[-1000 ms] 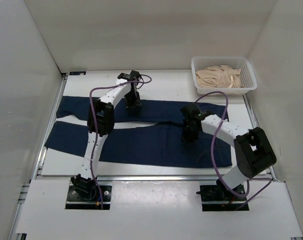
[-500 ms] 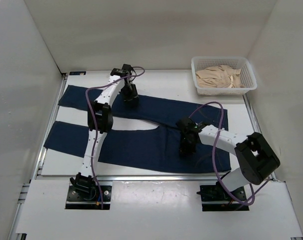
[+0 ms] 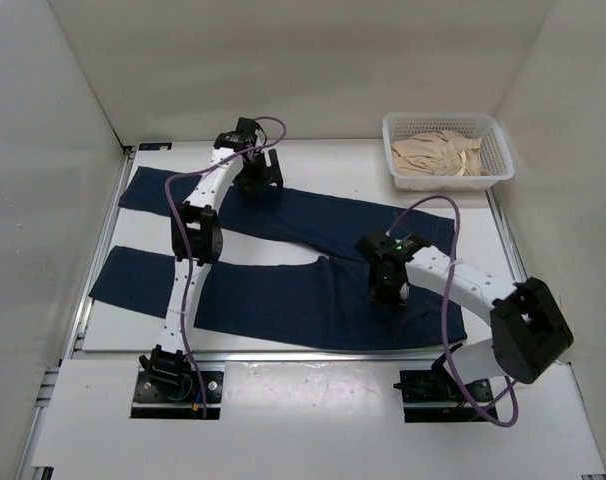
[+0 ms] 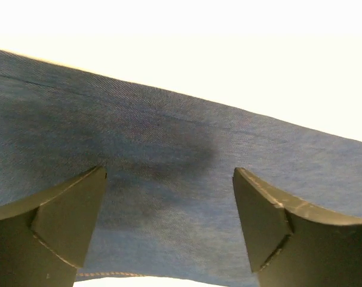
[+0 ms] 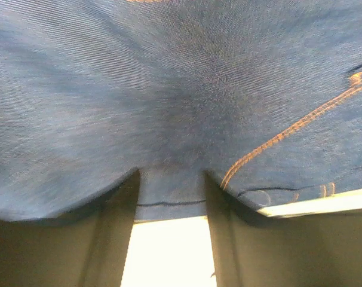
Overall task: Fold and stack the trousers
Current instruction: Flatten the trousers out
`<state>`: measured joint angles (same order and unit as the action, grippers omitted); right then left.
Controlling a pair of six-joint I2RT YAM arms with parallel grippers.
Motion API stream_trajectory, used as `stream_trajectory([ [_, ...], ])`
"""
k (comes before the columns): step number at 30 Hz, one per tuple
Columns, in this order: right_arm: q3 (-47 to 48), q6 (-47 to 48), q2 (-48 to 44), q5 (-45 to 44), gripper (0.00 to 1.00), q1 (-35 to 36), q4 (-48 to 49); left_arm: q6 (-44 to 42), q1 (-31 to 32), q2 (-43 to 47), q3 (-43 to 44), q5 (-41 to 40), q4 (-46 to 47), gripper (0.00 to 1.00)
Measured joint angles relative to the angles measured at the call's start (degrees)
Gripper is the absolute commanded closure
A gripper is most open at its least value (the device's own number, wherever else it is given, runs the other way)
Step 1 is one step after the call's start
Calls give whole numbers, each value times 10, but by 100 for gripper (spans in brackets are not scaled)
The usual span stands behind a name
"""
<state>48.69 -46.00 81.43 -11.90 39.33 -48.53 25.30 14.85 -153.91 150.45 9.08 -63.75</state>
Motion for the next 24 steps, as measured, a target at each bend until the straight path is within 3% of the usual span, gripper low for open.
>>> stream_trajectory([
  [1,12,0,-9,-8,32,0,-9,0,-1,4,0,0,3,0],
  [3,42,3,-35,-24,22,-2,-25,0,-4,21,-5,-1,10,0],
  [6,75,16,-71,-40,24,-25,-29,-5,-8,89,-49,-4,20,0],
  [7,82,23,-76,-43,40,-43,-26,-6,-9,122,-79,-7,26,11],
  [9,94,45,-69,-43,61,-89,-13,-8,-10,196,-143,-7,32,23],
  [10,102,56,-56,-42,81,-113,-4,-9,-10,236,-182,-5,37,29],
  [12,121,80,-14,-29,92,-158,17,-8,-3,306,-259,-3,44,37],
  [18,240,130,185,22,98,-226,81,27,76,484,-586,-20,84,37],
  [20,280,141,240,41,98,-234,90,48,101,517,-697,-24,96,37],
  [24,344,155,304,76,99,-237,98,85,98,538,-837,-41,94,38],
])
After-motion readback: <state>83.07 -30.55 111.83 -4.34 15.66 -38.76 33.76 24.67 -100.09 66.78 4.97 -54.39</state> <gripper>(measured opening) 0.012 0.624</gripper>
